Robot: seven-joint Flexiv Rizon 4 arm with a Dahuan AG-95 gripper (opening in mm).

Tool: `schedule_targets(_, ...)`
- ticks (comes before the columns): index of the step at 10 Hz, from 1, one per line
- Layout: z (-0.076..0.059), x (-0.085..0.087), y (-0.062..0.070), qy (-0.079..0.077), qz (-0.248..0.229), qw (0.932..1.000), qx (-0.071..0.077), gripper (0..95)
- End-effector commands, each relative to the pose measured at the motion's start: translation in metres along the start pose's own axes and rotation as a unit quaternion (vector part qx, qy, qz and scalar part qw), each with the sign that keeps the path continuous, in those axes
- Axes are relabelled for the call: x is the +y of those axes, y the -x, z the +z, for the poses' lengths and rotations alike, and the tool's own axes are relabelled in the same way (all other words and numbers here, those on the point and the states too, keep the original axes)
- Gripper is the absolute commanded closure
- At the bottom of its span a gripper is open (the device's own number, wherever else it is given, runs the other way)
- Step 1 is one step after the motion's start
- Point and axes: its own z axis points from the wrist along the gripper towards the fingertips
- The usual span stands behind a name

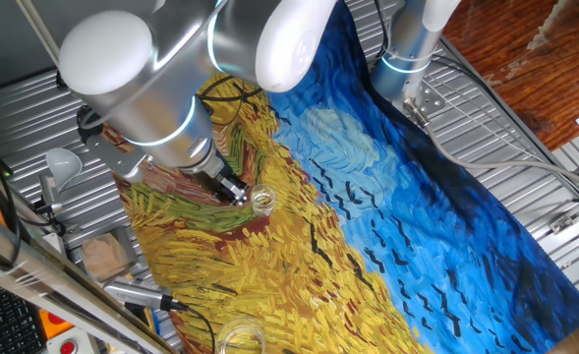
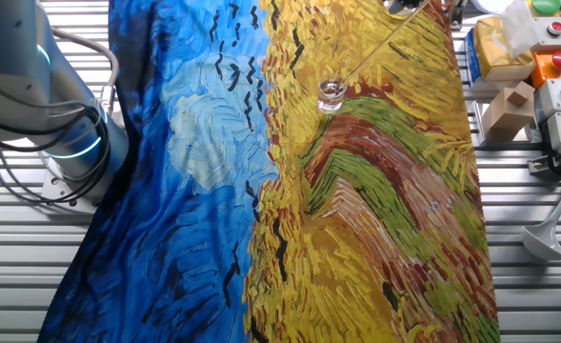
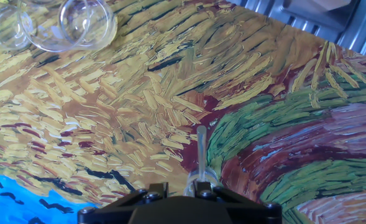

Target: Stir the beaker with a glass rod

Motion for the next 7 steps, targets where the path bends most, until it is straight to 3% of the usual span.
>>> schedule_targets(1,0.0,0.0,0.0,0.001,-0.001,1.0,-0.001,57.0)
schedule_targets(7,-0.002,-0.007,0.014,0.0,-0.008,1.0,0.002,57.0)
